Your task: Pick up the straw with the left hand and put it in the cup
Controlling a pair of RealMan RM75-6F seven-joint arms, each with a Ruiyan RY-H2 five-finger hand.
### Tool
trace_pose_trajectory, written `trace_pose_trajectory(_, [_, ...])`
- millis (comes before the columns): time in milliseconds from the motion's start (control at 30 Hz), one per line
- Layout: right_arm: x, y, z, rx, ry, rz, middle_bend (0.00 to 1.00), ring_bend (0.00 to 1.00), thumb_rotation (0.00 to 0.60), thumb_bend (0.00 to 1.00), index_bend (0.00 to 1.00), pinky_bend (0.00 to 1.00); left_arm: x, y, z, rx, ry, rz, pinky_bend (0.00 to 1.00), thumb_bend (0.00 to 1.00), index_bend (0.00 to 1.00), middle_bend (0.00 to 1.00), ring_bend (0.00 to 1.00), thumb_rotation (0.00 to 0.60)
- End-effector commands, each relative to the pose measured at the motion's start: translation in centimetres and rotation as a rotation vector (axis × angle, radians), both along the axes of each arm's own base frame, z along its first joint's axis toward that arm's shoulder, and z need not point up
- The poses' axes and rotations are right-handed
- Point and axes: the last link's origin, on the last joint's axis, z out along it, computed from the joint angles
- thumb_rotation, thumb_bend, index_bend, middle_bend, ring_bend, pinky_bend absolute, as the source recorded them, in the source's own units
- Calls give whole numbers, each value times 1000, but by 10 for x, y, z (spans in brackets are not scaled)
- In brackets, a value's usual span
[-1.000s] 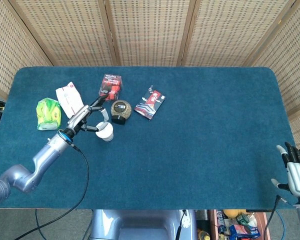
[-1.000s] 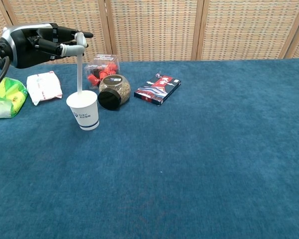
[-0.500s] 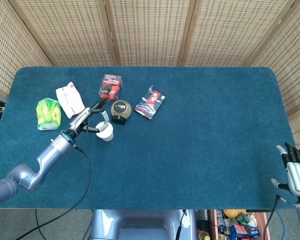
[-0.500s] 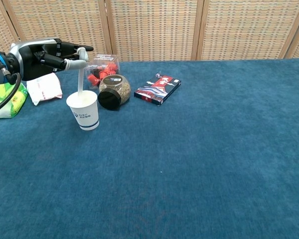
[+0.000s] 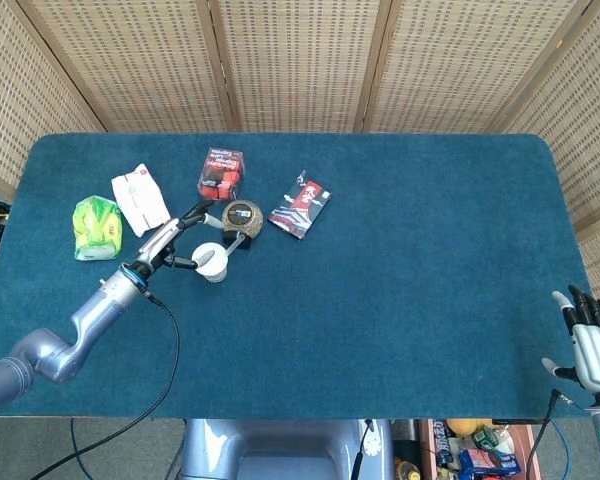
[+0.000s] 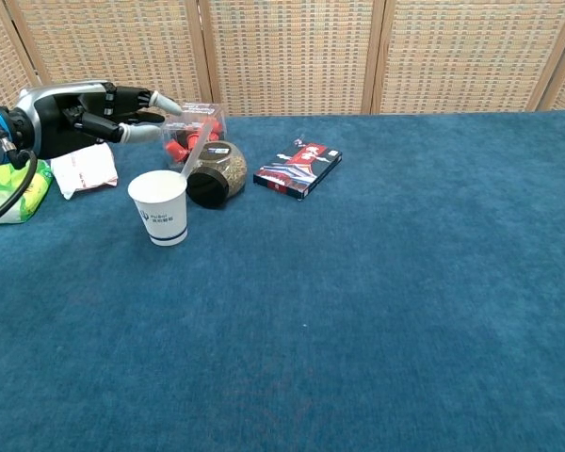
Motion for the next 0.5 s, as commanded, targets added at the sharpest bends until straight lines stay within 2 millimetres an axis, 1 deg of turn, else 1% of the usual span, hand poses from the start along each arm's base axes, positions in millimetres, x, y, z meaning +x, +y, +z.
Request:
trace_pose_trajectory(33, [0, 0, 0, -1, 0, 1, 0, 0, 600, 0, 0, 0, -1, 0, 2, 12, 0, -6, 0, 388, 92, 0, 0, 600])
trace_pose_trajectory(67, [1, 0, 0, -1, 0, 3, 0, 0, 600, 0, 0, 0, -2, -1, 3, 16, 0, -9, 0, 383, 38, 0, 0, 600])
trace_pose_trajectory(100, [1, 0, 0, -2, 0, 4, 0, 0, 600, 0, 0, 0, -2, -2, 4, 19, -2, -12, 0, 376, 6, 0, 0, 600])
trace_pose_trajectory(233, [2, 1, 1, -3, -2, 10, 0, 0, 600, 0, 0, 0, -2, -5, 15, 59, -32, -27, 0, 366, 0, 0, 0, 600])
trace_pose_trajectory(333, [3, 2, 1, -4, -5, 14, 0, 0, 600, 0, 0, 0, -3, -8, 27, 92, -39, -47, 0, 366, 0, 0, 0, 600])
trace_pose_trajectory(433, [4, 2, 2, -5, -8, 18, 0, 0, 600, 0, 0, 0, -6, -16, 44, 153, -6, -85, 0, 338, 0, 0, 0, 600])
trace_pose_trajectory(500, [5, 3, 2, -8, -10, 23, 0, 0, 600, 0, 0, 0, -13, -24, 59, 219, 74, -121, 0, 296, 0, 0, 0, 600])
